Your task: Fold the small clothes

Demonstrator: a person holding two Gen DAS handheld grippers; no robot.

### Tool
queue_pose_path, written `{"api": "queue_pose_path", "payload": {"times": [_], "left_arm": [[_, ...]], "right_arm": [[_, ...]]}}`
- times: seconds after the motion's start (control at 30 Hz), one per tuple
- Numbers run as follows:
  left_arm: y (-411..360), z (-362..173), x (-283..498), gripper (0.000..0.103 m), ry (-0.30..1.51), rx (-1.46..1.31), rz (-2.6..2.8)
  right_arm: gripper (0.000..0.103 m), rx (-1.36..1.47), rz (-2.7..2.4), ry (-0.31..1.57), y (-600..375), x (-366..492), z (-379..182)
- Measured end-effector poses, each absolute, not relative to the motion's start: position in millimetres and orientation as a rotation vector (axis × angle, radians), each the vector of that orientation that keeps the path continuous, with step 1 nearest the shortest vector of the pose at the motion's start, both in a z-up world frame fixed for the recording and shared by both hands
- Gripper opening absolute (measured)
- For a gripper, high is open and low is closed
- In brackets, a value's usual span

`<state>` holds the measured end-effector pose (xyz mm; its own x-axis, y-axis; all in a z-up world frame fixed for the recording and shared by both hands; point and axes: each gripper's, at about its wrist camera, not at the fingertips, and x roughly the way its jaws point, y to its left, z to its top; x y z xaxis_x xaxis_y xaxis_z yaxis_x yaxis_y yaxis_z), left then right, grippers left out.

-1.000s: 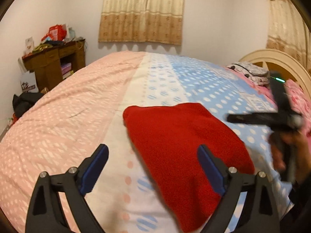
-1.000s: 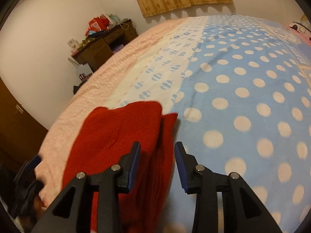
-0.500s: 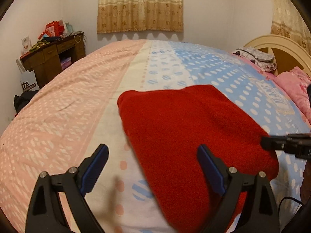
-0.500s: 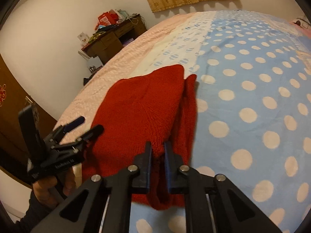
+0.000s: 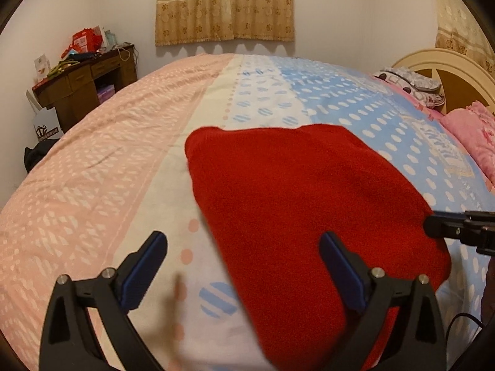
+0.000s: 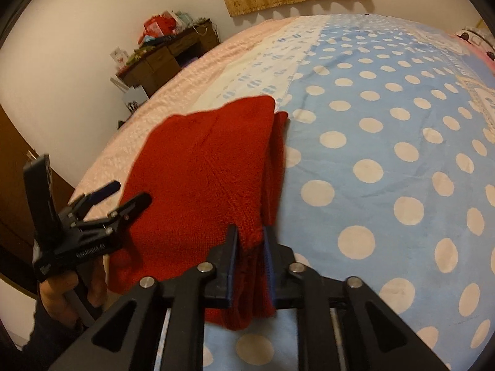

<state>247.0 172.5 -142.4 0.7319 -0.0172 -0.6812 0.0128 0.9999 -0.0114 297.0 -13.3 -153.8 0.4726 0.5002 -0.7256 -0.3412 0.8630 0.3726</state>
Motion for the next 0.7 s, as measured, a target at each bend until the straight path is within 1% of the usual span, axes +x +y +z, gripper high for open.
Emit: {"api": "queue_pose_path", "payload": {"times": [0.03, 0.07, 0.3, 0.47, 0.7], "left_arm": [[171.8, -139.6, 243.9, 0.101, 0.744, -0.009, -0.018], [171.1, -136.5, 239.8, 0.101, 0.737, -0.013, -0.019], [164.6, -113.4, 207.2, 0.101, 0.688, -0.039, -0.034], [157.4, -98.4, 188.3, 0.101, 0.642, -0.048, -0.043], [148.4, -82.2, 170.0, 0.101, 0.597, -0.047, -0.064]], "right_arm": [[0.039, 0.187, 0.515, 0.939, -12.9, 295.3, -151.0], [0.042, 0.183, 0.503, 0.915, -13.2, 291.0, -145.7], [0.043, 0.085, 0.458, 0.785, -6.8, 260.5, -111.5], [0.047, 0.030, 0.436, 0.697, -3.0, 234.1, -92.4], [0.049, 0.019, 0.415, 0.631, -5.6, 208.2, -75.6]]}}
